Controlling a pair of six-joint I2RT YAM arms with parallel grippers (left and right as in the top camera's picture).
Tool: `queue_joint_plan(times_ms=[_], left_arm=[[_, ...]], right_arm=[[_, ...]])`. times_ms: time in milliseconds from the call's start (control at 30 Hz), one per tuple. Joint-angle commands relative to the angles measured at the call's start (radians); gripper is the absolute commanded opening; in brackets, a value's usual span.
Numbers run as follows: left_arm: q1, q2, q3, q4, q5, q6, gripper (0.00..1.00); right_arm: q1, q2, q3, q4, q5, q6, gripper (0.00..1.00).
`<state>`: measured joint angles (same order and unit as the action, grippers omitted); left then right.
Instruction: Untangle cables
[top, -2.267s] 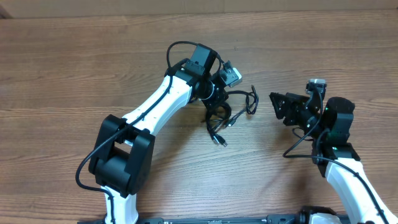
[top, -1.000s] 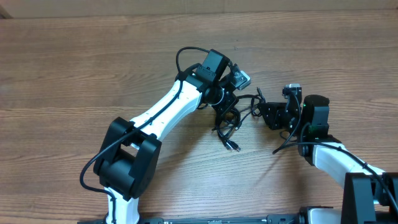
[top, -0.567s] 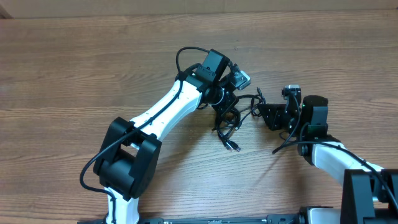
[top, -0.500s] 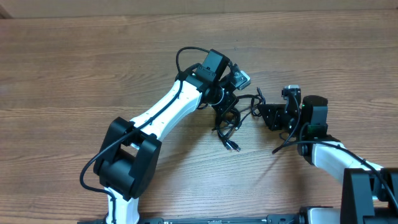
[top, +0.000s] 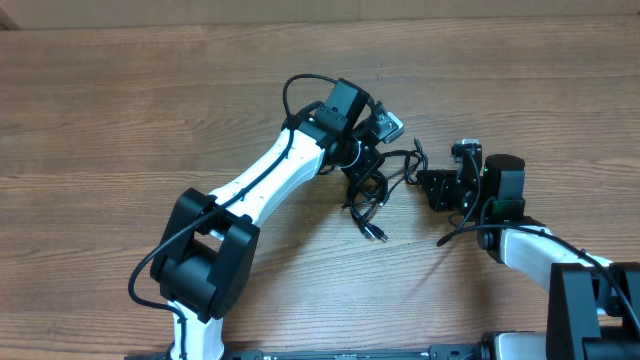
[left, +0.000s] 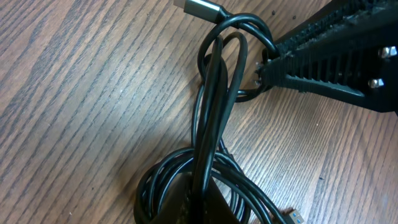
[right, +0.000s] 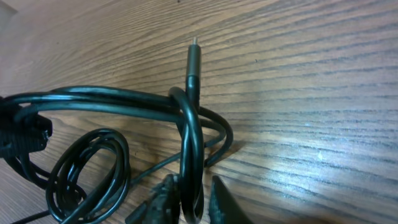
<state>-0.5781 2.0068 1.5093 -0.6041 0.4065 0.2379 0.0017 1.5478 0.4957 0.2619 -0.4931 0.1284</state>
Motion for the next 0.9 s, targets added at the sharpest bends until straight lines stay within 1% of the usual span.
queue_joint_plan(times_ms=[0,33,100,267,400,433,533,600,667,867], left_arm=[[0.002,-0.010,-0.001,0.010,0.002,-0.010,0.04],[0.002,-0.010,-0.001,0.010,0.002,-0.010,0.04],[0.002,-0.010,-0.001,0.010,0.002,-0.011,0.04],[0.002,-0.010,-0.001,0.010,0.001,-0.011,0.04],[0.003,-0.010,-0.001,0.010,0.000,-0.014,0.04],[0.004,-0.010,-0.001,0.012,-0.008,-0.025,0.04],[0.012,-0.010,-0.001,0.015,-0.081,-0.122,0.04],[0.021,-0.010,-0.001,0.014,-0.113,-0.178,0.04],[0.031,-0.010,-0.001,0.014,-0.118,-0.216,0.04],[0.058,-0.010,-0.001,0.015,-0.119,-0.296,0.04]], right_arm=[[0.004,0.008,0.016,0.005,0.002,-0.007,0.11],[0.004,0.008,0.016,0.006,0.002,-0.007,0.08],[0.004,0.008,0.016,0.006,0.002,-0.007,0.04],[0.004,0.008,0.016,0.006,-0.008,-0.006,0.04],[0.004,0.008,0.016,0.023,-0.065,-0.007,0.04],[0.004,0.008,0.016,0.030,-0.079,-0.007,0.04],[0.004,0.008,0.016,0.042,-0.109,-0.008,0.04],[0.004,0.008,0.016,0.043,-0.133,-0.033,0.04],[0.004,0.008,0.016,0.043,-0.155,-0.055,0.04],[0.004,0.008,0.016,0.043,-0.163,-0.060,0.04]])
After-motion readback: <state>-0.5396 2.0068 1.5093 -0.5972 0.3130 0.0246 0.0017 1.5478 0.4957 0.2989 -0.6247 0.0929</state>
